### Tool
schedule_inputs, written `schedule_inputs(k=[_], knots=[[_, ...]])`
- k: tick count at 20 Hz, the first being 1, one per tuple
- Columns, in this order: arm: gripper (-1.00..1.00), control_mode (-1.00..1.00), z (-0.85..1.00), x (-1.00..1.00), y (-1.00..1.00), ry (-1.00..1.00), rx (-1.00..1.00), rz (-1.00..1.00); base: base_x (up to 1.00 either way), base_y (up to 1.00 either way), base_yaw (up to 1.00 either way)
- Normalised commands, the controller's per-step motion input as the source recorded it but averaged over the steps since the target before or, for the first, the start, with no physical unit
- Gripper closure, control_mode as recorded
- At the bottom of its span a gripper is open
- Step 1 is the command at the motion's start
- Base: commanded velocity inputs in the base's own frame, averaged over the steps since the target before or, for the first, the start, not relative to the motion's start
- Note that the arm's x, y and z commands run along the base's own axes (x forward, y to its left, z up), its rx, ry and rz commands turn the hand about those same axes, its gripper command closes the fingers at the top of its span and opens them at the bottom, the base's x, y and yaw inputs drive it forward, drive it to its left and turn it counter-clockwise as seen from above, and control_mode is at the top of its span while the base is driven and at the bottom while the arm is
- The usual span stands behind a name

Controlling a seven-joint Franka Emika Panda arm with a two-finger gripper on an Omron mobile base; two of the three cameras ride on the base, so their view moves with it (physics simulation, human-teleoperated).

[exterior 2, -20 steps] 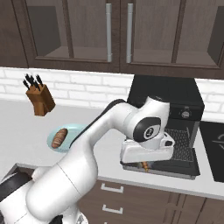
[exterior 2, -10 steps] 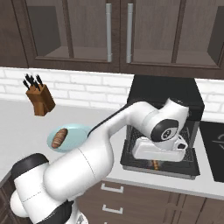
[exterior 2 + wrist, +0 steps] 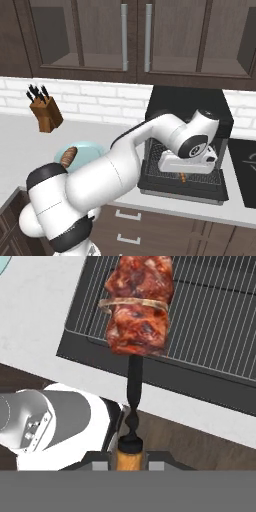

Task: Pick up the kebab skewer and baguette bread, and place them inside the toaster oven. Close the toaster oven door and start by setting the timer.

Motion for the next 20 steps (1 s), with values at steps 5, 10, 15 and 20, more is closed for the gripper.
schedule_inputs(k=[5, 10, 15, 20], knots=[[1.00, -1.00, -0.36, 0.04, -0.51, -0.04, -0.04, 0.00, 0.00, 0.00, 0.00], [1.00, -1.00, -0.14, 0.17, -0.61, 0.00, -0.06, 0.00, 0.00, 0.00, 0.00], [1.00, -1.00, -0.01, 0.24, -0.22, 0.01, -0.05, 0.00, 0.00, 0.00, 0.00], [1.00, -1.00, -0.03, 0.27, -0.07, 0.00, 0.00, 0.00, 0.00, 0.00, 0.00]])
